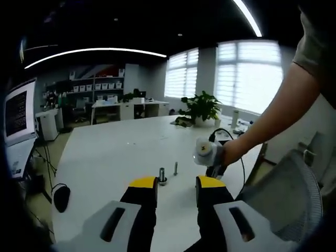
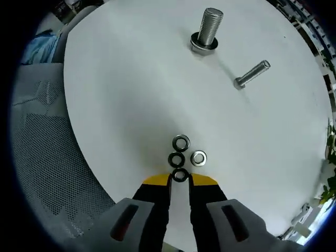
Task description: Place the washer onto the threaded stud by aligning its center hole with the stud, sliding it down to the base, and recovering from edge contact or off-axis alignment until the washer reaches the visible bottom stop.
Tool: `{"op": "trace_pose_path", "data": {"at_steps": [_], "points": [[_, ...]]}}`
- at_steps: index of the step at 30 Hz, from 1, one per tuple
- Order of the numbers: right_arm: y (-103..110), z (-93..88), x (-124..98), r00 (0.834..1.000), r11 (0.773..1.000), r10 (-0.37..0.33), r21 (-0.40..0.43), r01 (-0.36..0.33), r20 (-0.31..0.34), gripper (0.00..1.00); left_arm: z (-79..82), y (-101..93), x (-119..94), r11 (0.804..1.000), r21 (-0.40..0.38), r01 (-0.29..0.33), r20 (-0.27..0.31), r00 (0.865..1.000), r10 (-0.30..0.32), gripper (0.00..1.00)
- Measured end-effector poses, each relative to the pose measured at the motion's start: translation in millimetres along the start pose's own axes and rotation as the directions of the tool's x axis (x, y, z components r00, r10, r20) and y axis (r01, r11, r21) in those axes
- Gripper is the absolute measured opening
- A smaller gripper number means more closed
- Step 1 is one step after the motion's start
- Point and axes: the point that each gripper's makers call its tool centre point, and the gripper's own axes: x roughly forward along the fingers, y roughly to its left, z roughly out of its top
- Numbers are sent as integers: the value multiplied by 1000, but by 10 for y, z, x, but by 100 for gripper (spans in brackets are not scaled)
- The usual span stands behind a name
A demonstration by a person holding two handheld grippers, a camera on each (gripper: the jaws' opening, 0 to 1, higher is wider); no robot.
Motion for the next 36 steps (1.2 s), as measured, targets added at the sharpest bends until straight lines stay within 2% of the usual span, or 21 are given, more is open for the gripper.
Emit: {"op": "trace_pose_path", "data": {"at_steps": [11,15,22,27,36], "points": [[-5,-12,-6,998,1000,-10,23,8,68,13,18,4,-11,1000,-2,-2,8,1000,2,27],[9,-79,-1,999,1000,-9,4,9,52,13,20,20,-18,1000,-4,-8,10,1000,8,27],[-54,-29,-136,993,999,-22,44,17,116,13,21,8,-13,1000,-1,-5,8,1000,5,27],[-103,149,-341,980,998,-38,53,28,194,13,31,15,-14,1000,-1,-7,12,1000,7,27],[-282,458,-620,956,996,-75,67,59,282,13,42,26,-21,1000,-6,-11,18,1000,11,27]]}}
